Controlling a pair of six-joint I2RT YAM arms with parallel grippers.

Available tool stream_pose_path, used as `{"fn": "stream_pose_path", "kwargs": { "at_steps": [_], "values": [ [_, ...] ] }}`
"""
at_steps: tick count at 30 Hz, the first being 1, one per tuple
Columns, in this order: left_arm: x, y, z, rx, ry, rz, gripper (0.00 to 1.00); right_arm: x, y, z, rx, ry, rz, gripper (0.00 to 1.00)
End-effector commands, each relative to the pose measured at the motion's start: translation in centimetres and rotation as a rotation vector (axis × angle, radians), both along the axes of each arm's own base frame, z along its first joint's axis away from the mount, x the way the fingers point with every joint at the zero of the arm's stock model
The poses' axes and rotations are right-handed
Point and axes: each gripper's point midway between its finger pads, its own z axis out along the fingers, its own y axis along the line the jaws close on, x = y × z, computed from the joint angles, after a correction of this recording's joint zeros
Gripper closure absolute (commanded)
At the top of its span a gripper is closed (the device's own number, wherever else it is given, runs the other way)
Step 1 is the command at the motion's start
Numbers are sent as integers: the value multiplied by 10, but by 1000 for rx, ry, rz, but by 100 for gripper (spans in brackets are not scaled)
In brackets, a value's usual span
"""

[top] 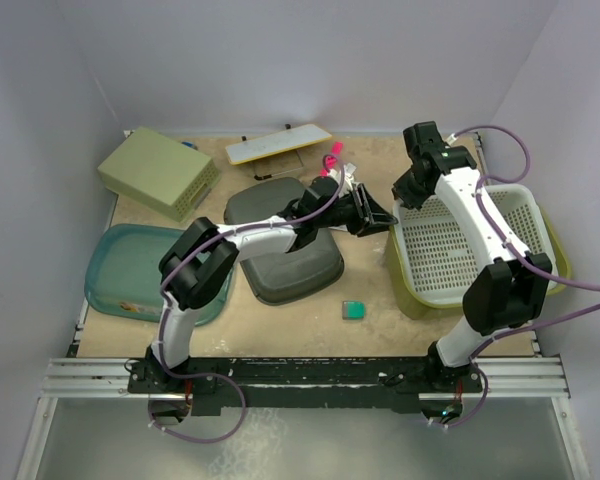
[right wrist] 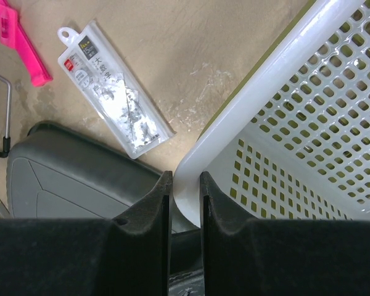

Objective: Turn the large container upside down

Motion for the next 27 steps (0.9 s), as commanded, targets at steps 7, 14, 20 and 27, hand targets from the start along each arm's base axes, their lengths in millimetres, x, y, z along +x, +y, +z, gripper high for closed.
{"fn": "stream_pose_path", "kwargs": {
  "at_steps": [7,14,20,27],
  "values": [
    [-5,-18,27,-125,-31,-54,79,-4,-4,17,-28,-62,50,98],
    [-5,-19,18,-167,21,-56,100,-8,3,42,-15,-118,150,100],
    [1,-8,5,-121,38,31,100,-27,13,70,20,-161,265,100],
    [13,0,-20,-31,77,115,100,-53,12,95,-21,-254,414,100]
  ]
}}
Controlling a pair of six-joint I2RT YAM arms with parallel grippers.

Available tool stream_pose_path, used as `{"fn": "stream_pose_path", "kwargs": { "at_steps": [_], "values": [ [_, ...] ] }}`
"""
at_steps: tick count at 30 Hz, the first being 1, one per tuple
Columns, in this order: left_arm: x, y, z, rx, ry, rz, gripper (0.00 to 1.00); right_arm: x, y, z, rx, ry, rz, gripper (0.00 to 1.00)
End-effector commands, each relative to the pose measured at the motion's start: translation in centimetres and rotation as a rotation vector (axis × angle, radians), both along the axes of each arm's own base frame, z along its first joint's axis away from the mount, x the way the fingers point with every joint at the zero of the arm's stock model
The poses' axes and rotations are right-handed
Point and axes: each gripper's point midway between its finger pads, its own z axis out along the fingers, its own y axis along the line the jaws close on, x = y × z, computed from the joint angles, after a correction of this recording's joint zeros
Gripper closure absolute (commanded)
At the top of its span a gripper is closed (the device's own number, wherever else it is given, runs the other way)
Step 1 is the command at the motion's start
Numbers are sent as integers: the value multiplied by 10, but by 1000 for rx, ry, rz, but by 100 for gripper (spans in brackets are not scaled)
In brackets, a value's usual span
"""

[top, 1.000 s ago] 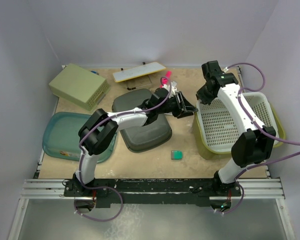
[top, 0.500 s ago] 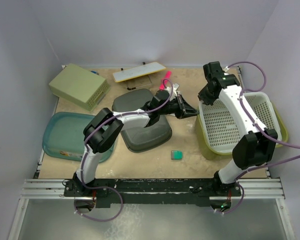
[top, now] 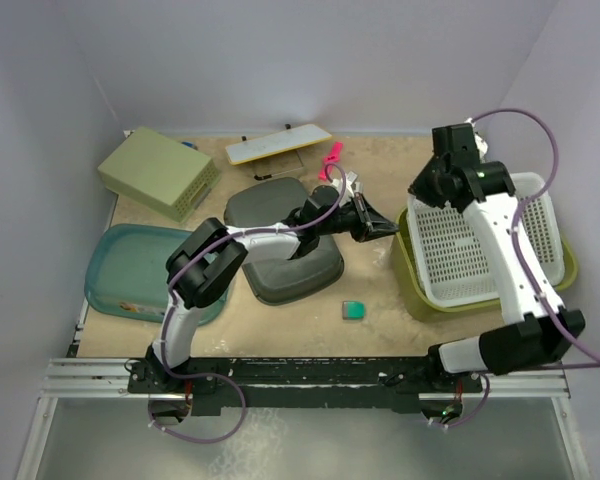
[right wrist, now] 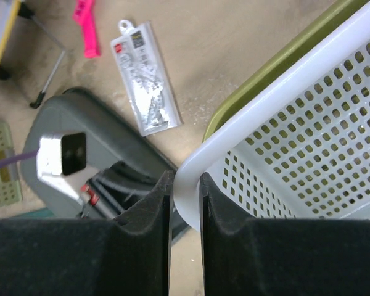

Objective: Turn the large container upside down

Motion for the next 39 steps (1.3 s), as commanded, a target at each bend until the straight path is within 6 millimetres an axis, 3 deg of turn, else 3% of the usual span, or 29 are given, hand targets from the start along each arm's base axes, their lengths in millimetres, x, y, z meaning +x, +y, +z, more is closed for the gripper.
{"fn": "stream_pose_path", "kwargs": {
  "at_steps": [1,3,8,14,20,25,27,30,34,39],
  "values": [
    [23,12,-16,73,4,138,100,-25,27,36,33,-115,267,100],
    [24,12,-15,71,2,152,100,-29,36,52,38,-201,368,100],
    [34,15,-12,91,-16,199,100,-47,41,125,-16,-491,511,100],
    [46,1,-9,92,-38,196,100,-68,44,198,-62,-645,600,100],
    [52,13,5,207,-140,212,99,-94,66,257,-20,-797,758,100],
    [54,32,19,290,-213,210,66,-106,75,288,7,-921,806,100],
    [55,40,30,317,-249,216,60,-107,75,296,12,-956,799,100],
    [58,51,46,331,-277,236,58,-100,77,292,17,-951,803,100],
    [60,64,55,327,-266,255,58,-85,73,244,10,-790,777,100],
    [65,86,56,337,-253,292,58,-75,41,171,-106,-554,655,59]
  ]
}}
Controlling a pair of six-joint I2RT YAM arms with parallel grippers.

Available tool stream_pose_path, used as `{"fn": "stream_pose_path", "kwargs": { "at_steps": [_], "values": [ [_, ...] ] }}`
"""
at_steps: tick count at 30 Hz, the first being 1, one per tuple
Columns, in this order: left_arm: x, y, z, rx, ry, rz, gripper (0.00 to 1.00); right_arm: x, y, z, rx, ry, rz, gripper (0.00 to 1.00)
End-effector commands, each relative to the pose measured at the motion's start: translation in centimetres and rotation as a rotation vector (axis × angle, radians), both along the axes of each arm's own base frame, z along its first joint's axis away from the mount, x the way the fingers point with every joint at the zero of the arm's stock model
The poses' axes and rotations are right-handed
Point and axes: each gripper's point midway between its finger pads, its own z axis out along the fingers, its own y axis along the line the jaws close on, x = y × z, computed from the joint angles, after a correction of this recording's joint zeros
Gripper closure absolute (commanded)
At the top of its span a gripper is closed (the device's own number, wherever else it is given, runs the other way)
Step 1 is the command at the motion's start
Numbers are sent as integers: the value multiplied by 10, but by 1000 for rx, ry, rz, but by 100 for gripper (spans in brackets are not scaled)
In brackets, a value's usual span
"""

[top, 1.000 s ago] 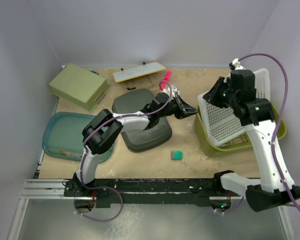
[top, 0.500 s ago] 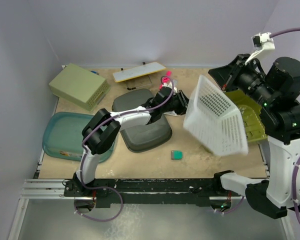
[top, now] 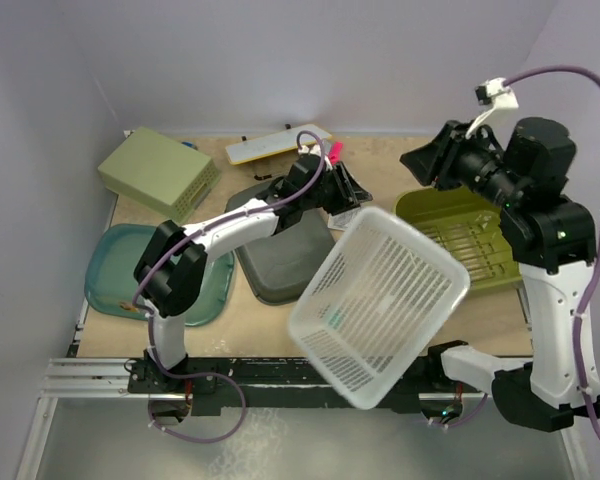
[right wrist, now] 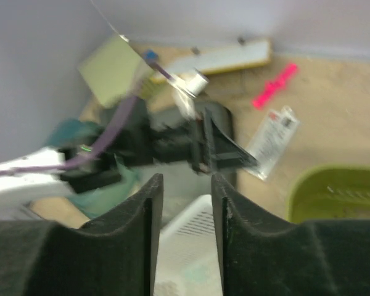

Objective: Turn the large container upside down

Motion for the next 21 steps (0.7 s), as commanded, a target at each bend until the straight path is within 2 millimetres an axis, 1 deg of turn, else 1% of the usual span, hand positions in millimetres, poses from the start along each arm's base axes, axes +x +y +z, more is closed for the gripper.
{"fn": "stream_pose_path", "kwargs": {
  "at_steps": [1,3,5,8,12,14,17,19,21],
  "values": [
    [5,22,38,-27,-76,36,58,2,-26,-62,-132,146,-118,58],
    [10,29,43,-28,-82,46,57,-3,-27,-80,-151,183,-113,55],
    [16,37,52,-27,-95,61,57,-8,-31,-94,-172,214,-123,50],
    [25,51,71,-23,-134,86,57,-15,-39,-109,-214,250,-139,41],
    [24,67,97,48,-210,101,56,-24,-44,-129,-263,308,-133,37],
    [20,77,106,94,-245,99,56,-29,-45,-142,-279,342,-123,35],
    [6,93,112,170,-282,80,56,-34,-49,-161,-298,394,-137,34],
    [-9,104,106,241,-295,41,56,-34,-57,-176,-315,439,-188,33],
    [-27,116,94,336,-299,-18,56,-32,-65,-189,-314,476,-259,33]
  ]
}}
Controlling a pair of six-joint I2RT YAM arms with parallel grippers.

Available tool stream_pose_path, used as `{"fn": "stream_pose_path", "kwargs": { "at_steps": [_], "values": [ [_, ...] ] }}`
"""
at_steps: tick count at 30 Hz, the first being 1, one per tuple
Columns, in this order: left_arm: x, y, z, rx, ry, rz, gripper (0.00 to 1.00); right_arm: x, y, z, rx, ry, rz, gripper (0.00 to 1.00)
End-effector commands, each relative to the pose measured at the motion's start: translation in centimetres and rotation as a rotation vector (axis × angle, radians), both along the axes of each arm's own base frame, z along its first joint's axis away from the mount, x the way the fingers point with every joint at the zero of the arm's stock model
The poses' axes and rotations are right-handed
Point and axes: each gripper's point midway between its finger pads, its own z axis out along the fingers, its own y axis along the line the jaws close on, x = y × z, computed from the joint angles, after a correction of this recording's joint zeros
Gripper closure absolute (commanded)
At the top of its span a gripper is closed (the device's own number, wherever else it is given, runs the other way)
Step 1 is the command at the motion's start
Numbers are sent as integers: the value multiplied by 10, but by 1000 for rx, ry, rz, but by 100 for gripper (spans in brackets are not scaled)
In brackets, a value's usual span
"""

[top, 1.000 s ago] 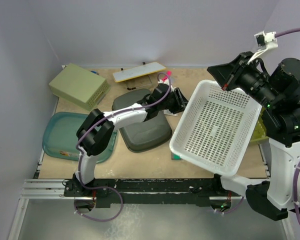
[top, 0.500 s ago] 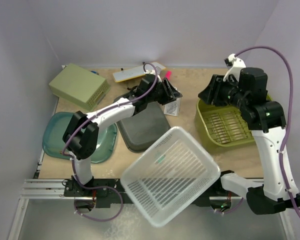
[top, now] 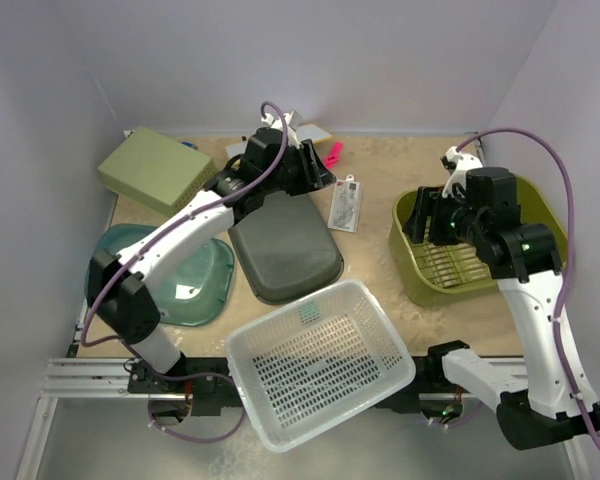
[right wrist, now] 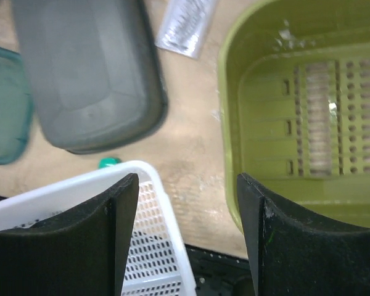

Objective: Turn the large container upside down

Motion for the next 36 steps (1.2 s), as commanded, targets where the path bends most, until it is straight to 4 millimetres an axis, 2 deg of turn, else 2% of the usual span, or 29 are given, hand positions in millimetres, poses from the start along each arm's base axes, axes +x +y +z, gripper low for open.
{"fn": "stream_pose_path", "kwargs": {
  "at_steps": [1,4,7,9,11,15,20,25,29,30,32,34,35,36],
  "values": [
    [-40,33,11,222,-96,-103,56,3,-20,-28,-54,66,-140,33],
    [-77,58,-21,427,-47,-187,56,11,-28,-44,-47,108,-256,33],
    [-112,81,-49,577,10,-281,55,17,-27,-58,-21,167,-327,23],
    [-133,94,-69,658,42,-345,50,22,-26,-66,-6,187,-358,17],
    [-155,100,-89,715,82,-423,44,28,-24,-72,9,199,-375,16],
    [-193,98,-135,796,180,-578,38,36,-13,-79,51,220,-358,15],
    [-203,90,-176,850,223,-638,38,39,-11,-82,54,228,-349,15],
    [-208,78,-184,824,226,-685,42,36,-19,-82,17,228,-373,14],
    [-218,69,-186,775,250,-748,53,34,-22,-87,8,238,-386,14],
    [-220,68,-188,773,256,-757,59,35,-21,-88,10,241,-385,14],
    [-219,67,-186,778,255,-758,78,35,-21,-89,13,244,-388,15],
    [-216,65,-177,779,241,-748,96,36,-21,-88,15,241,-390,14],
    [-214,64,-169,775,228,-738,100,36,-22,-87,11,238,-391,14],
    [-212,63,-159,767,212,-727,100,36,-23,-85,8,232,-394,14]
  ]
}}
